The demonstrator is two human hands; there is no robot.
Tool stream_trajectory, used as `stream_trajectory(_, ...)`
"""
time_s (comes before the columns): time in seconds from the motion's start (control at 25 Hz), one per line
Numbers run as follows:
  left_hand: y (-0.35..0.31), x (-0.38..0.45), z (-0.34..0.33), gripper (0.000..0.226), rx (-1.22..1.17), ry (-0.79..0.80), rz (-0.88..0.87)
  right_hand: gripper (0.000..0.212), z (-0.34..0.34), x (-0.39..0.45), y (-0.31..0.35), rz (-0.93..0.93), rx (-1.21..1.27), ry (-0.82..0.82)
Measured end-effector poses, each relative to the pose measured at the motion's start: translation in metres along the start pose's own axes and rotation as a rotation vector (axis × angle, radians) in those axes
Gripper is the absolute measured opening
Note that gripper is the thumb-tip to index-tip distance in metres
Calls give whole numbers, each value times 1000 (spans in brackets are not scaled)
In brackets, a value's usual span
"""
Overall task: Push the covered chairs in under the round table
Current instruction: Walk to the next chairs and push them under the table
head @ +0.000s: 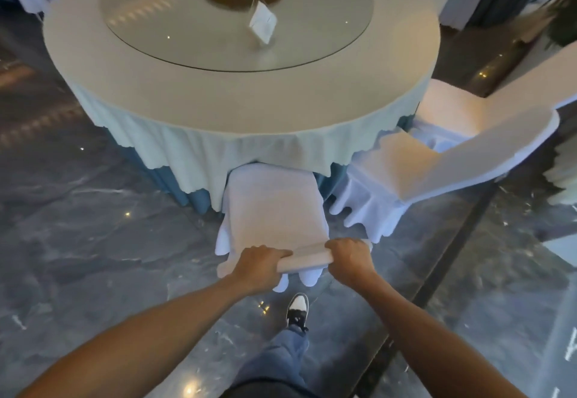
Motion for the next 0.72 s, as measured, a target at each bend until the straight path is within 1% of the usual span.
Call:
stream_trajectory(0.16, -17, 61, 14, 56, -24, -49, -7, 35, 25, 51, -42, -2, -49, -5)
stream_trajectory(0.28, -17, 100, 29, 60, -15, -59, 38, 35, 43, 91, -60, 9, -65, -13)
stream_trajectory(0.36, -12, 125, 43, 61, -32, -97, 56, 35, 58, 115, -69, 22, -57, -18)
stream_trajectory(0.52, -24, 171, 62, 55, -69, -122, 105, 33, 81, 162, -94, 44, -45, -20)
stream_trajectory(0.64, -33, 205, 68, 54, -96, -154, 148, 40, 92, 196, -115, 70, -58, -19)
stream_trajectory(0.72, -39, 226, 71, 56, -95, -156, 198, 43, 97, 219, -128, 122, -92, -22)
Point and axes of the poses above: each hand's wrist, its own x-axis towards the middle knuckle, its own z-axis out of the back of the hand, y = z × x, the point moved 4 cm from there along x, towards the middle knuckle, and after that the axes turned 7 degrees about -z, right-handed, at the moved point
